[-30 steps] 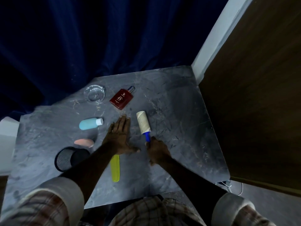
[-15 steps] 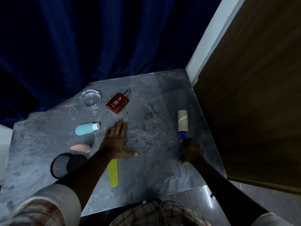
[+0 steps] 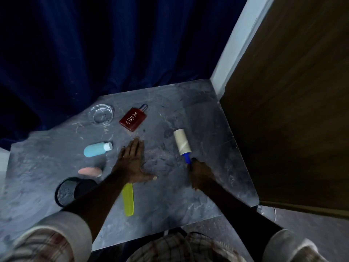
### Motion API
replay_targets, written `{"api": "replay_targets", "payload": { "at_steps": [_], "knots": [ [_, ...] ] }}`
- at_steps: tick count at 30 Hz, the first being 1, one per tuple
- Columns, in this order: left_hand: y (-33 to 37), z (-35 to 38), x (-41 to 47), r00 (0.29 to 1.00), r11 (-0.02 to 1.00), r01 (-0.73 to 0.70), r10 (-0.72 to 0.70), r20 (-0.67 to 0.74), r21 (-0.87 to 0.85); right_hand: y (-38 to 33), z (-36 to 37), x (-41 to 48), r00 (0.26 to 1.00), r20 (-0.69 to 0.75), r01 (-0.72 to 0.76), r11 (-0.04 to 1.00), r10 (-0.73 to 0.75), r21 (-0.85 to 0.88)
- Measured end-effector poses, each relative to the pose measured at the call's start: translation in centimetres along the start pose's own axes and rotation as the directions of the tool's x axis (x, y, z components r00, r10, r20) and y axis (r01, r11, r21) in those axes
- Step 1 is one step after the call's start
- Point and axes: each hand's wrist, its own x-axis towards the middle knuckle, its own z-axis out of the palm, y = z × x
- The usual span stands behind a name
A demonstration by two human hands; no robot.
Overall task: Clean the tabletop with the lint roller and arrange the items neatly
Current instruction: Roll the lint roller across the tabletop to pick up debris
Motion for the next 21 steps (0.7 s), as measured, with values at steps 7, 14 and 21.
{"api": "replay_targets", "payload": {
  "at_steps": [7,14,21],
  "knots": [
    [0.0,-0.1,0.0,1.0,1.0,-0.002,0.002,0.002,-0.003,-4.6,4.0,-2.0,0.988,0.037,0.152,0.977,-0.148,-0.147],
    [0.2,-0.3,-0.2,1.0,1.0,0.0,0.0,-0.003,-0.001,-5.9,4.8,-2.5,0.981,0.055,0.194,0.962,-0.187,-0.192],
    [0.0,-0.2,-0.1,1.0,1.0,0.019,-0.019,-0.011,0.007,-1.0,1.1,-0.8,1.0,0.005,-0.013,1.0,0.013,0.011]
  ]
}}
